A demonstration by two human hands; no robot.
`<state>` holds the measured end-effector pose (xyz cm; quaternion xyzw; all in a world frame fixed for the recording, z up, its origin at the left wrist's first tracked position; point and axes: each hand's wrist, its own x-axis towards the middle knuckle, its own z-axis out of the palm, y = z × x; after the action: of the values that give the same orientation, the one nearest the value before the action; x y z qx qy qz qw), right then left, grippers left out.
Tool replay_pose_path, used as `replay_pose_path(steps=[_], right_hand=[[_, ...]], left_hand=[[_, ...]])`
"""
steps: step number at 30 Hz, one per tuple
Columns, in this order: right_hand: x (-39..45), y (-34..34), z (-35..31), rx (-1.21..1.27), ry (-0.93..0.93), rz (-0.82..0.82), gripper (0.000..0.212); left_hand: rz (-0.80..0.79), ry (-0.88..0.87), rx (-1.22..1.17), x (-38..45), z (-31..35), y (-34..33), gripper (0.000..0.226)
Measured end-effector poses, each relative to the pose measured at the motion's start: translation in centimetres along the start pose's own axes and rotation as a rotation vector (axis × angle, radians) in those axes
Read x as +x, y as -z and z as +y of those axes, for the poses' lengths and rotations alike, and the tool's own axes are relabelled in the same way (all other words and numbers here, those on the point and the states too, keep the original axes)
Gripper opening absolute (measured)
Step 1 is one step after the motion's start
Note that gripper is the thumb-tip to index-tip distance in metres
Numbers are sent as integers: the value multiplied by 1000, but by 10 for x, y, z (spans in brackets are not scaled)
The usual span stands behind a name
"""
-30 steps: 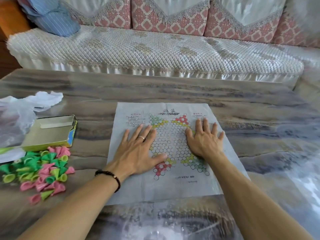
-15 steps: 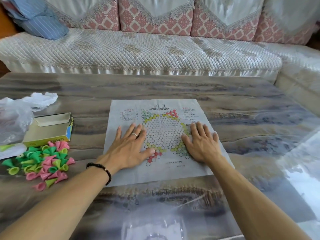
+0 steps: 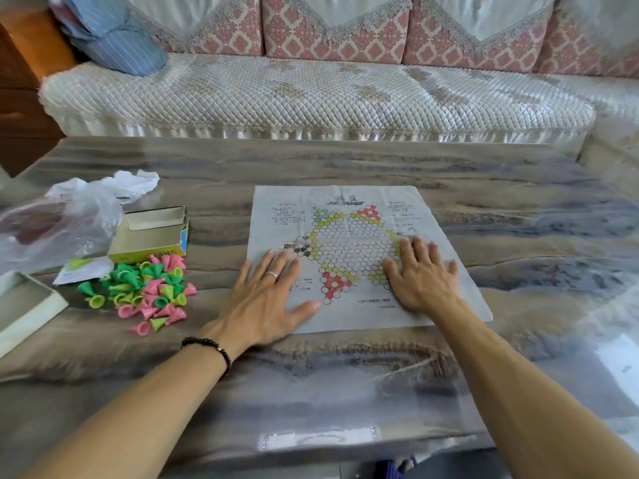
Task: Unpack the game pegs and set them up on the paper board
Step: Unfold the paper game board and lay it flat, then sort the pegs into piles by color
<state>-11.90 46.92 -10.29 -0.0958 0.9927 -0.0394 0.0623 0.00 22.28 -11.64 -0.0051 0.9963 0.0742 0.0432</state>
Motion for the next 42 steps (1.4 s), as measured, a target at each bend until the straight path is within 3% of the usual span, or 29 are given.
replay_pose_path(steps=[2,4,7,14,21,27,33,42], right_hand=[[-5,6,-21,-13,9,47,69],[-15,10,-48,-8,148,118,64],[-33,12,-86,76,312,131,59],[-66,4,-159,184,495,204,44],[-102,-14,-237,417,706,128,34],[-115,-14,-267,378,804,21,38],[-109,-12,-269,334,744,0,16],[-110,-13,-258,354,614,-72,8]], left_hand=[[-16,5,-26,-4,-1,3,107],[2,6,-75,-9,-1,7,97],[94,-3,-99,-28,-8,16,94],[349,67,-170,-98,-68,27,76],[446,241,-178,-157,-125,24,63],[437,148,-188,-154,-133,17,53],[445,101,-228,-142,-141,20,28],[436,135,-269,-157,-142,23,18]])
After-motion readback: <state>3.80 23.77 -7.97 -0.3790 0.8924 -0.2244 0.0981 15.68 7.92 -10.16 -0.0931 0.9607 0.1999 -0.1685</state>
